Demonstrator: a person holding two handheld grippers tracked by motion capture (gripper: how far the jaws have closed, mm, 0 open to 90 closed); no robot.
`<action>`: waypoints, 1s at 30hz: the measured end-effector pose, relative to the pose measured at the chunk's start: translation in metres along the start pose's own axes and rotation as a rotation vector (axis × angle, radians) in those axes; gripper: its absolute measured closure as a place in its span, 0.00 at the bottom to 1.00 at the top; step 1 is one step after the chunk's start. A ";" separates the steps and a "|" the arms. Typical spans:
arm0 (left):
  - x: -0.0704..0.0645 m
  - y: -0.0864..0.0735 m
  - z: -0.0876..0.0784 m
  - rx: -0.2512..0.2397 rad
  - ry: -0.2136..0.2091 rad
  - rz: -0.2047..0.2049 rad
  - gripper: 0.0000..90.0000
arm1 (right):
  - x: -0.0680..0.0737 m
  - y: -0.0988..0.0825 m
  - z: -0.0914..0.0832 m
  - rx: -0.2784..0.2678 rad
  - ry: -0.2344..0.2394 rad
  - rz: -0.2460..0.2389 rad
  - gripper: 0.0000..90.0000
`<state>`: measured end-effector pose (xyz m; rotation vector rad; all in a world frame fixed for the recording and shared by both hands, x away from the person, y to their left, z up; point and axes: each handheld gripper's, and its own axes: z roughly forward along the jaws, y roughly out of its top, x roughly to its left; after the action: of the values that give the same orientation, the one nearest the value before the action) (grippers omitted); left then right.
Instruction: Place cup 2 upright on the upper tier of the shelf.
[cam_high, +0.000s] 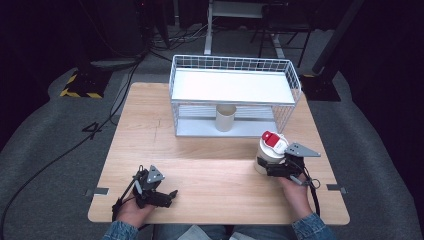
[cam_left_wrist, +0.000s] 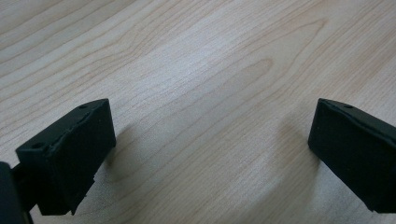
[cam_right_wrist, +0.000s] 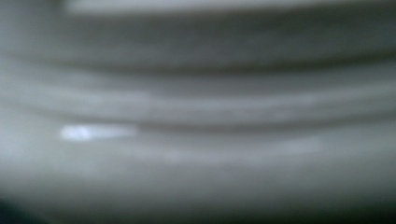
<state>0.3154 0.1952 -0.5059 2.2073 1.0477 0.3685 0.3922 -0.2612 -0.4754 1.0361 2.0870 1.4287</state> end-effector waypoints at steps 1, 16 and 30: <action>0.000 0.000 0.000 0.001 0.002 0.006 0.01 | 0.000 0.000 0.000 -0.001 -0.001 -0.002 0.08; 0.000 0.000 0.000 0.001 0.000 0.001 0.01 | 0.003 0.000 -0.001 -0.003 -0.017 -0.016 0.11; 0.000 0.000 0.000 0.000 0.000 0.000 0.01 | 0.002 0.000 -0.003 -0.003 -0.021 -0.023 0.12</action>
<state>0.3154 0.1953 -0.5059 2.2079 1.0475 0.3685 0.3893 -0.2617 -0.4742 1.0189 2.0748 1.4033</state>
